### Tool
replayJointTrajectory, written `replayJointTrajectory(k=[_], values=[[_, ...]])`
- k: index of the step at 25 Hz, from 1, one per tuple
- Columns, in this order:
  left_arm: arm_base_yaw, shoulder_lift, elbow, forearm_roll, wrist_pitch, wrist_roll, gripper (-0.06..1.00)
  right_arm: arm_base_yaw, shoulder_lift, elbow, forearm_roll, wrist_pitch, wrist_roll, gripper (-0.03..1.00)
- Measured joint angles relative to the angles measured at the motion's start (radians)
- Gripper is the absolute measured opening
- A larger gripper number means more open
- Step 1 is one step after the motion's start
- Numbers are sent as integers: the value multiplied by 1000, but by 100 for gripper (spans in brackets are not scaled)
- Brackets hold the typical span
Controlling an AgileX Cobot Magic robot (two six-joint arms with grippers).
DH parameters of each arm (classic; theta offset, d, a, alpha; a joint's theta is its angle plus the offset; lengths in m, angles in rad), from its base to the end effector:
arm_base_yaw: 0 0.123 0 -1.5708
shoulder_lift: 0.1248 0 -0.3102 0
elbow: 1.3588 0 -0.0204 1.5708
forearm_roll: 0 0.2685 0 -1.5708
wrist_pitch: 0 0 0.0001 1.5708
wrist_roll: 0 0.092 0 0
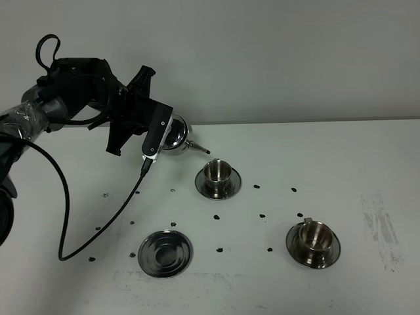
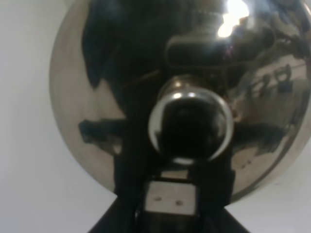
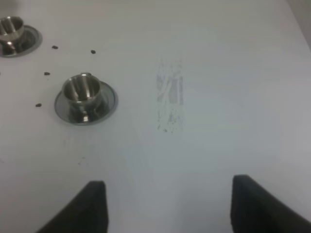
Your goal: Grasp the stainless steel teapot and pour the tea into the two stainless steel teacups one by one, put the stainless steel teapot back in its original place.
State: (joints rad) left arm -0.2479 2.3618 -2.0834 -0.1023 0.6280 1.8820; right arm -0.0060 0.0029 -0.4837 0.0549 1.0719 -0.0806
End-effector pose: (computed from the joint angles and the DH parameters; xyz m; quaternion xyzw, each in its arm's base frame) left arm 0.5573 -0.1468 0.2140 0.7993 0.4742 0.2377 0.2823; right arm -0.0118 0.0045 0.2797 -0.0330 0.8601 0.0054 0.5090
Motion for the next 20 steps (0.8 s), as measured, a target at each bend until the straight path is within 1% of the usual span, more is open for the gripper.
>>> replayJointTrajectory(k=[6, 10, 15, 20], values=[[0, 0, 0, 0, -51, 45, 26, 0, 0, 0, 0, 0, 0, 56], [-7, 0, 0, -2, -57, 68, 26, 0, 0, 0, 0, 0, 0, 56], [-18, 0, 0, -27, -63, 108, 26, 0, 0, 0, 0, 0, 0, 56], [-26, 0, 0, -28, -68, 146, 26, 0, 0, 0, 0, 0, 0, 56]])
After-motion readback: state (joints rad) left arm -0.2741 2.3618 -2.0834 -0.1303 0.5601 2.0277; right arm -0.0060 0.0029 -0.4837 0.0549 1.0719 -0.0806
